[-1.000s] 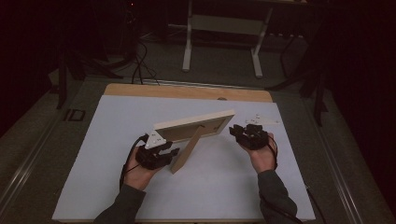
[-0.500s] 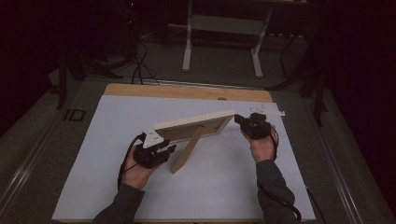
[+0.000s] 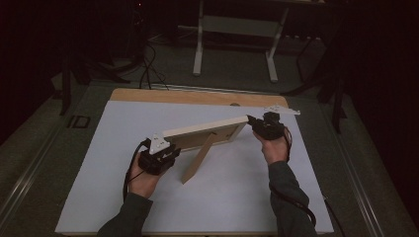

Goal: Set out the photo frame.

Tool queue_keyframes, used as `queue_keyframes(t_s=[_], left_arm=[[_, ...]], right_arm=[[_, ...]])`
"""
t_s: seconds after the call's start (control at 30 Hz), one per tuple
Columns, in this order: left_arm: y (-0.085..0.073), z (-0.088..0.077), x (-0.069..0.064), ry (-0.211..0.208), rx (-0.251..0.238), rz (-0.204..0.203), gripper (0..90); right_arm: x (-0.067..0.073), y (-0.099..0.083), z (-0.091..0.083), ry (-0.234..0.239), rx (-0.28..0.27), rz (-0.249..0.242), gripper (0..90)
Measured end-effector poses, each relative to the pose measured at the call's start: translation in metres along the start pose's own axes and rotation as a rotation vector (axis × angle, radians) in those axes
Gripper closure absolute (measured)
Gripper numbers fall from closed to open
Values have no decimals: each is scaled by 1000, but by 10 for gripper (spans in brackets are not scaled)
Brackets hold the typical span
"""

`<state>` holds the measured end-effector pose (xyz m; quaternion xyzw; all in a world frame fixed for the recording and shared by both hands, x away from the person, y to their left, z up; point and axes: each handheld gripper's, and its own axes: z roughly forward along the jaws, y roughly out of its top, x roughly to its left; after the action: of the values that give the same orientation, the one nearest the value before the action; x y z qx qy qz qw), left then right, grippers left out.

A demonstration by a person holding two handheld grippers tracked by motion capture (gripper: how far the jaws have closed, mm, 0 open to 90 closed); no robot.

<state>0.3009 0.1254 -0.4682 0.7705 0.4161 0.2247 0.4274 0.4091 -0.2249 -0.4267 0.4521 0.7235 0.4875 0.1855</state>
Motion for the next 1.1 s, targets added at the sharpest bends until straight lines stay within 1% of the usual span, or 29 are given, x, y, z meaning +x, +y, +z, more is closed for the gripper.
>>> queue_keyframes(t_s=[0.07,0.13,0.2,0.3,0.43,0.47,0.53,0.67,0.73,0.8,0.87,1.0,1.1], left_arm=[[0,1,0,7,7,9,743],[-1,2,0,9,7,7,743],[-1,3,0,6,4,7,744],[-1,3,1,10,8,11,759],[-2,4,2,6,10,6,770],[-2,4,3,5,11,4,772],[-2,4,3,5,14,4,777],[-2,5,4,3,15,6,777],[-3,5,4,2,13,4,777],[-3,5,4,4,16,3,778],[-3,5,5,0,18,-1,778],[-3,6,6,4,18,-7,778],[-4,7,10,12,24,-16,779]], right_arm=[[-2,1,1,8,-6,17,900],[-3,3,1,19,-14,36,900],[-4,5,1,25,-19,44,900],[-4,8,2,32,-16,41,900],[-4,8,3,52,-16,39,900],[-4,8,3,71,-15,42,900],[-4,8,4,92,-17,49,900],[-5,10,5,98,-21,56,900],[-6,12,6,112,-21,59,900],[-6,12,7,147,-23,59,900],[-6,12,7,169,-28,58,900],[-7,11,6,179,-29,68,900],[-6,9,5,187,-30,64,900]])
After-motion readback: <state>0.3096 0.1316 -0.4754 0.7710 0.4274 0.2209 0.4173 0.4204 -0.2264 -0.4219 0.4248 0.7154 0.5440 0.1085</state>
